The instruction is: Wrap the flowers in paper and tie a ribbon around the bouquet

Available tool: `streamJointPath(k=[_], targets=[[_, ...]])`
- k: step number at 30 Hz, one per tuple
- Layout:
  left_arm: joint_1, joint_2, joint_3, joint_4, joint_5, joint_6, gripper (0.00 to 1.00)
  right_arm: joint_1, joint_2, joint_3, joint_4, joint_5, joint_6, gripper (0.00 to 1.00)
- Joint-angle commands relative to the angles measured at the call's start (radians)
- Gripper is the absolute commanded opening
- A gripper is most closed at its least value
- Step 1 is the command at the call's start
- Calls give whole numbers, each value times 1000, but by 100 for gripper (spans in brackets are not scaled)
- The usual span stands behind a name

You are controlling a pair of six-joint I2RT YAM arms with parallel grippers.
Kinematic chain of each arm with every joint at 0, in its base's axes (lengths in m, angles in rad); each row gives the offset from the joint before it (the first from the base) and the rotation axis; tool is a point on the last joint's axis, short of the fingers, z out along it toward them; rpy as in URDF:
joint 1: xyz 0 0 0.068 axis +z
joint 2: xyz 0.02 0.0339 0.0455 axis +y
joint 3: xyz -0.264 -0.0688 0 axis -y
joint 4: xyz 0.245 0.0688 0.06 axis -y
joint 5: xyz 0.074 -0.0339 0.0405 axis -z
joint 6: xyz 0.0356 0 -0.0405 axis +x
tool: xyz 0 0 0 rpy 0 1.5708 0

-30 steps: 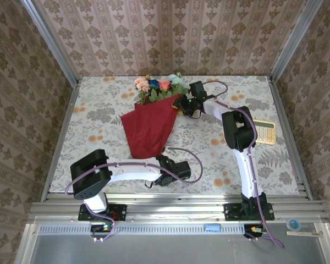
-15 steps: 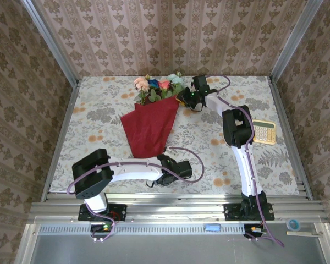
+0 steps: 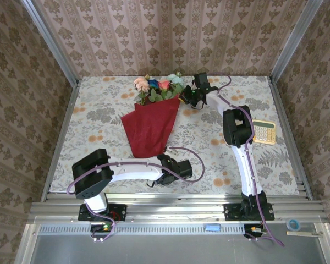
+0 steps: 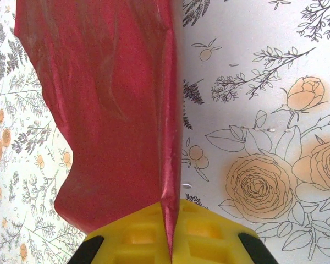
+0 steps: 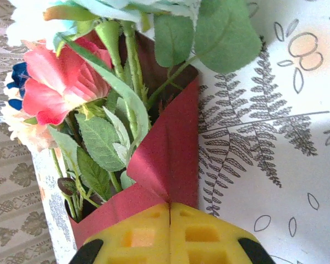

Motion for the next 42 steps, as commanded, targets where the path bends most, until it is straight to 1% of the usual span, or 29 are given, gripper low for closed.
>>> streamJointPath(k=[1, 2, 3, 4, 5, 7, 10, 13, 16, 18, 22, 24, 25, 28, 29, 31, 33, 35, 39, 42], targets=[[-2, 13, 26, -7, 13, 6, 0, -2, -29, -37, -12, 15, -10, 0], [-1, 10, 26, 1, 17, 8, 0, -2, -57, -67, -7, 21, -12, 6], [2, 8, 25, 12, 24, 10, 0, -4, -91, -98, -10, 26, -21, 27], [6, 2, 23, 24, 31, 15, 0, -5, -129, -137, -24, 32, -29, 42], [8, 0, 23, 31, 36, 18, 0, -8, -162, -178, -27, 30, -31, 48], [13, -9, 22, 39, 39, 18, 0, -12, -258, -311, -11, 13, -25, 56], [18, -18, 14, 52, 45, 20, 0, 0, -396, -575, 134, -50, 53, 58], [19, -16, 11, 58, 51, 21, 0, 58, -504, -793, 264, -93, 128, 59], [19, -10, 15, 56, 54, 22, 0, 123, -587, -947, 356, -94, 195, 60], [19, -8, 15, 55, 55, 21, 0, 160, -621, -1007, 412, -81, 236, 60], [19, -5, 14, 58, 56, 22, 0, 211, -611, -1016, 443, -51, 258, 59], [19, -2, 15, 60, 55, 23, 0, 223, -581, -996, 458, -51, 268, 56], [19, -1, 16, 62, 55, 24, 0, 224, -566, -986, 469, -47, 275, 53], [19, 3, 16, 67, 55, 30, 0, 221, -536, -949, 456, -39, 274, 37], [19, 6, 19, 65, 53, 32, 0, 219, -540, -943, 444, -31, 271, 37], [20, 9, 23, 57, 46, 34, 0, 215, -578, -957, 421, -6, 263, 41], [21, 8, 26, 55, 39, 35, 0, 215, -642, -984, 375, 36, 242, 52], [22, 6, 22, 56, 36, 36, 0, 216, -698, -1011, 337, 59, 221, 60], [25, 7, 24, 55, 28, 41, 0, 228, -734, -1036, 324, 42, 217, 65], [30, 8, 27, 52, 25, 43, 0, 254, -711, -1020, 308, 32, 203, 68]])
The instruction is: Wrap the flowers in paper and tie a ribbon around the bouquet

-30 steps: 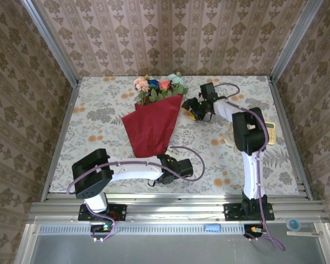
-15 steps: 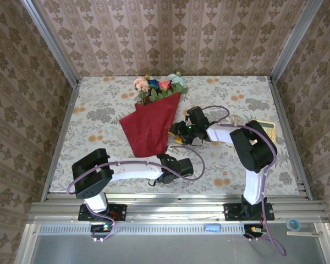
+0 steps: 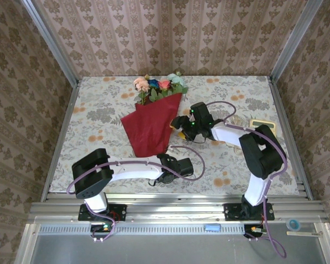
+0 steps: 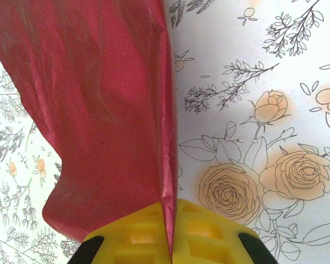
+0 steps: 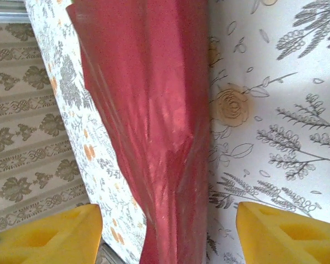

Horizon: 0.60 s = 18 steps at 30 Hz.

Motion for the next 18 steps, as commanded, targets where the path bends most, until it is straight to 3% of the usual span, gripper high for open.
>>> streamJointPath(k=[1, 4, 7, 9, 11, 12, 13, 16, 18], targets=[[14, 8, 25, -16, -28, 19, 0, 31, 22, 15, -48, 16, -29, 68], [15, 11, 28, -17, -30, 23, 0, 42, 99, 81, -78, 0, -36, 66], [16, 18, 34, -21, -32, 27, 0, 43, 182, 149, -107, -7, -61, 54], [16, 22, 36, -24, -32, 28, 0, 36, 212, 188, -126, 3, -85, 37], [16, 21, 36, -22, -30, 26, 0, 21, 235, 228, -155, 30, -120, 10], [16, 21, 35, -20, -30, 27, 0, 14, 244, 248, -170, 44, -137, 4], [16, 20, 36, -17, -30, 26, 0, 5, 257, 271, -182, 48, -152, 7], [20, 23, 49, -12, -33, 37, 0, -18, 323, 347, -236, 23, -193, 42], [24, 27, 58, -8, -34, 43, 0, -26, 358, 388, -272, 15, -221, 46]])
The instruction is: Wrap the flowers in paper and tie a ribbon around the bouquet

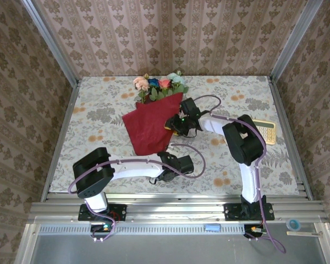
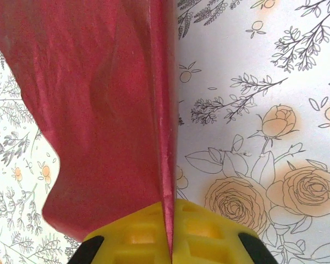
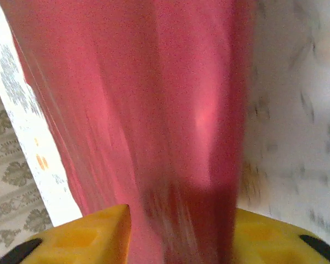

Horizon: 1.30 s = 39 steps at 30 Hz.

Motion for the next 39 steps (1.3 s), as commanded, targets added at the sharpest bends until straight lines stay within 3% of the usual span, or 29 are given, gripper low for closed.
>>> streamJointPath(k=[1, 3, 6, 8, 12, 15, 18, 20, 21, 24, 27, 30, 34, 39], targets=[[8, 15, 39, -6, -23, 24, 0, -26, 64, 63, -91, 19, -82, 45], [10, 16, 41, 2, -20, 28, 0, -40, 72, 64, -77, 25, -81, 34], [11, 21, 39, 8, -16, 32, 0, -70, 75, 58, -52, 41, -66, 25], [12, 25, 37, 14, -11, 33, 0, -89, 76, 60, -30, 41, -60, 0], [32, 28, 46, 18, 6, 38, 2, -116, 92, 97, -40, 32, -78, 0], [65, -15, 49, 51, 76, 42, 34, -139, 110, 130, -53, 1, -97, 0], [95, -137, 26, 142, 228, 61, 49, -155, 139, 166, -80, -53, -130, 0], [118, -242, 6, 189, 333, 48, 68, -163, 152, 178, -101, -79, -160, 0], [140, -282, -6, 201, 381, 31, 72, -167, 157, 181, -114, -88, -170, 0], [264, -383, -66, 240, 572, -64, 69, -173, 162, 180, -145, -100, -198, 0], [403, -413, -139, 330, 747, -153, 62, -175, 161, 179, -183, -95, -220, 15], [503, -342, -178, 415, 880, -213, 56, -179, 146, 165, -206, -85, -229, 33], [554, -230, -184, 504, 943, -248, 52, -183, 92, 144, -251, -69, -251, 45], [588, -147, -191, 497, 955, -248, 46, -216, -27, 82, -376, 7, -281, 49]])
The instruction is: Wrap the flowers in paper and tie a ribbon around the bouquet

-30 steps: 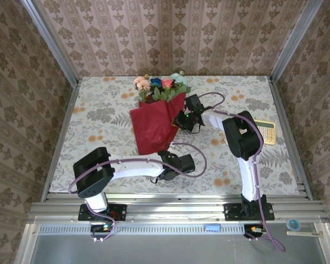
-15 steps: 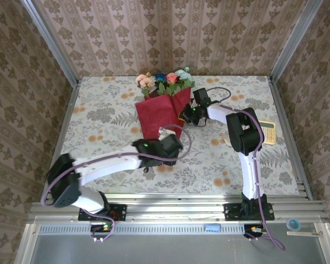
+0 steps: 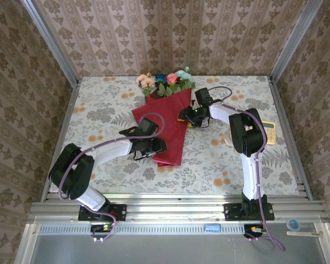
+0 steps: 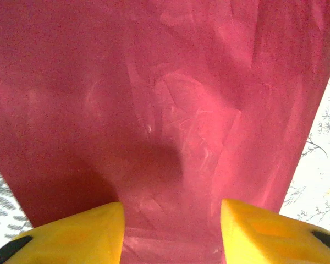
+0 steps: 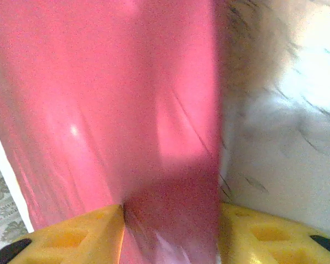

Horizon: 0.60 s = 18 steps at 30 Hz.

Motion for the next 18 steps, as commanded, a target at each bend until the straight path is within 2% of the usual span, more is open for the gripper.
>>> streamJointPath(k=[1, 4, 8, 12, 18], targets=[[27, 20, -18, 40, 69, -25, 45, -49, -134, -80, -152, 84, -36, 49], [46, 39, -54, 78, 97, -34, 42, -106, -250, -161, -219, 144, -58, 49], [67, 66, -99, 150, 144, -70, 38, -171, -331, -195, -364, 241, -132, 42], [87, 80, -115, 171, 168, -78, 36, -227, -342, -199, -465, 338, -198, 34], [103, 97, -120, 183, 197, -73, 33, -277, -277, -117, -507, 420, -211, 37]])
